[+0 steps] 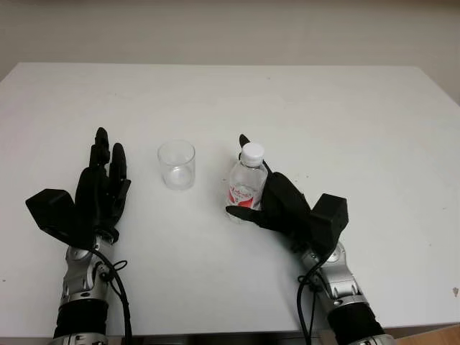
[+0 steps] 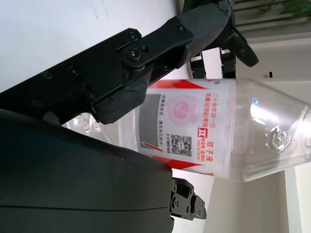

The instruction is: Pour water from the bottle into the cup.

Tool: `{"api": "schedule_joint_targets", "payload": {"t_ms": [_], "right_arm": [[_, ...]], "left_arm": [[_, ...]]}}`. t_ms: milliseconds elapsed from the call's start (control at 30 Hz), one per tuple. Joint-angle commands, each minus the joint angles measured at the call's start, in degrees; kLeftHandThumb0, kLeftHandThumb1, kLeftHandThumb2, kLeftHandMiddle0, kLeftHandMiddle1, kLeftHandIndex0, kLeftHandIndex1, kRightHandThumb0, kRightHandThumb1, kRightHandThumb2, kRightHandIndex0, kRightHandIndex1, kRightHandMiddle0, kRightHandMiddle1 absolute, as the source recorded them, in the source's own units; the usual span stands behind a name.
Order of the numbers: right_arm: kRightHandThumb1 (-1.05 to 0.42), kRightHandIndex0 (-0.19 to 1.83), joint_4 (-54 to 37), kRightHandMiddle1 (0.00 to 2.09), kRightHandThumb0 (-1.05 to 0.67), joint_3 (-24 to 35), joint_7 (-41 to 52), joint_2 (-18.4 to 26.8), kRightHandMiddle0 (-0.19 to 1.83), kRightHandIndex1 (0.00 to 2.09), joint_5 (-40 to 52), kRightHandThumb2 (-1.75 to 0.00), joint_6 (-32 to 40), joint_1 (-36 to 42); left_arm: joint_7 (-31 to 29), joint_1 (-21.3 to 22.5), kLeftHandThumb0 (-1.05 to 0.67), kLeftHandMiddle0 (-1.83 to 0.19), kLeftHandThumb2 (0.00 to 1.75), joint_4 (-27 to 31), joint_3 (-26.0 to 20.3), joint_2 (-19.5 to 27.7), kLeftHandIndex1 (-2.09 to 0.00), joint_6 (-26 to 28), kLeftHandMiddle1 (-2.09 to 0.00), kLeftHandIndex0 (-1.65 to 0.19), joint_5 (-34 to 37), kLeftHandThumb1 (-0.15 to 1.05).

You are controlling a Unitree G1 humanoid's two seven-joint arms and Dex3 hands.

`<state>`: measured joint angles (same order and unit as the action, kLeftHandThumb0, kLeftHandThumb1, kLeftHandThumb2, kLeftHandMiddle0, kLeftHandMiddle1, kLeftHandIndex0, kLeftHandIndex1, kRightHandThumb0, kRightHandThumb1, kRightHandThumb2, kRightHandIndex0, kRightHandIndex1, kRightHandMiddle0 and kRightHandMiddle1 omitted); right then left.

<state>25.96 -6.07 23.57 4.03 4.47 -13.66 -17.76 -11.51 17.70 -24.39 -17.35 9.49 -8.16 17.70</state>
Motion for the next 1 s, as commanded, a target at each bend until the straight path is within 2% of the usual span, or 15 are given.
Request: {"api": "schedule_joint_targets", "payload": {"t_ms": [0, 133, 400, 433, 467, 500, 533, 567, 600, 633, 667, 733, 767, 867, 967], "right_arm": [[-0.85, -0.19, 1.34, 0.0, -0.92, 0.58, 0.13, -0.63, -0.19, 0.0, 0.55, -0.05, -0.64, -1.41], [-0.83, -0.19, 3.89, 0.0, -0.87, 1.51, 0.86, -1.77, -0.19, 0.0, 1.87, -0.05, -0.69, -2.7], [-0.83, -0.19, 5.98, 0.0, -0.91, 1.74, 1.28, -2.39, -0.19, 0.0, 1.48, -0.05, -3.22, -4.16], [-0.82, -0.12, 6.25, 0.03, -0.9, 1.7, 1.65, -2.26, -0.14, 0.04, 1.49, -0.05, -3.52, -4.42], [-0.81, 0.0, 6.55, 0.1, -0.88, 1.73, 2.23, -2.18, -0.02, 0.11, 1.7, -0.04, -3.67, -4.69], [-0.78, 0.03, 6.71, 0.49, -0.85, 1.84, 3.03, -2.17, -0.02, 0.36, 2.19, -0.05, -3.32, -4.93], [-0.76, 0.01, 6.84, 1.08, -0.78, 1.95, 3.59, -2.19, -0.06, 0.89, 2.55, -0.05, -3.06, -5.09], [-0.74, 0.03, 7.13, 1.54, -0.7, 1.93, 4.35, -2.15, -0.02, 1.41, 2.8, -0.05, -2.95, -5.35], [-0.74, 0.26, 7.32, 1.76, -0.62, 1.63, 4.61, -1.91, 0.2, 1.74, 2.3, -0.05, -3.13, -5.57], [-0.76, 0.56, 7.33, 1.88, -0.55, 1.09, 4.44, -1.5, 0.4, 1.89, 1.16, -0.06, -3.64, -5.68], [-0.84, 0.87, 7.04, 1.99, -0.51, 0.49, 3.79, -1.05, 0.61, 1.93, -0.33, -0.07, -4.0, -5.67], [-0.94, 1.16, 5.94, 2.07, -0.52, -0.53, 2.13, -0.23, 0.83, 1.92, -3.36, -0.07, -4.25, -5.37], [-1.0, 1.31, 5.54, 2.08, -0.51, -0.85, 1.51, 0.04, 1.03, 1.99, -4.45, -0.08, -4.45, -5.25], [-1.04, 1.52, 4.51, 2.09, -0.46, -1.32, 0.78, 0.38, 1.36, 2.08, -5.8, -0.14, -4.6, -4.88], [-1.05, 1.67, 4.75, 2.09, -0.43, -2.27, 0.31, 1.31, 1.51, 2.09, -7.96, -0.24, -7.18, -4.87]], "left_arm": [[0.0, 0.31, -0.61, 0.12, 0.53, -0.38, -0.15, 0.4, -0.05, 0.04, -0.05, 0.13, -0.13, 1.05], [-0.36, 0.37, -0.61, 0.12, 0.52, -0.8, -0.16, 0.33, -0.05, -0.46, -0.05, 0.14, -0.06, 1.05], [-0.32, 0.34, -0.6, 0.13, 0.52, -0.84, -0.22, -0.31, -0.05, -0.67, -0.05, 0.15, 0.33, 1.05], [-0.3, 0.34, -0.6, 0.13, 0.52, -0.87, -0.19, -0.36, -0.05, -0.78, -0.05, 0.15, 0.3, 1.05], [-0.13, 0.33, -0.61, 0.13, 0.52, -0.87, -0.16, -0.44, -0.05, -0.84, -0.05, 0.15, 0.23, 1.05], [0.1, 0.29, -0.61, 0.13, 0.52, -0.78, -0.12, -0.51, -0.05, -0.77, -0.05, 0.15, 0.13, 1.05], [0.28, 0.26, -0.61, 0.12, 0.52, -0.7, -0.08, -0.56, -0.05, -0.71, -0.05, 0.15, 0.07, 1.05], [0.5, 0.21, -0.61, 0.12, 0.52, -0.66, -0.01, -0.6, -0.05, -0.81, -0.06, 0.14, -0.1, 1.05], [0.67, 0.19, -0.61, 0.12, 0.52, -0.64, 0.03, -0.67, -0.05, -0.85, -0.06, 0.14, -0.16, 1.05], [0.79, 0.18, -0.61, 0.12, 0.52, -0.6, 0.02, -0.75, -0.06, -0.81, -0.06, 0.14, -0.09, 1.05], [0.95, 0.2, -0.61, 0.12, 0.52, -0.61, -0.03, -0.86, -0.06, -0.83, -0.05, 0.14, -0.02, 1.05], [1.02, 0.25, -0.61, 0.12, 0.51, -0.86, -0.08, -0.88, -0.06, -1.01, -0.06, 0.13, 0.02, 1.05], [1.11, 0.28, -0.61, 0.12, 0.51, -0.98, -0.08, -0.9, -0.06, -1.11, -0.06, 0.13, -0.03, 1.05], [1.23, 0.26, -0.61, 0.11, 0.51, -1.01, -0.08, -0.97, -0.06, -1.07, -0.06, 0.12, 0.0, 1.05], [0.84, 0.12, -0.61, 0.12, 0.52, -0.97, 0.05, -0.88, -0.06, -1.15, -0.05, 0.13, 0.04, 1.05]]}}
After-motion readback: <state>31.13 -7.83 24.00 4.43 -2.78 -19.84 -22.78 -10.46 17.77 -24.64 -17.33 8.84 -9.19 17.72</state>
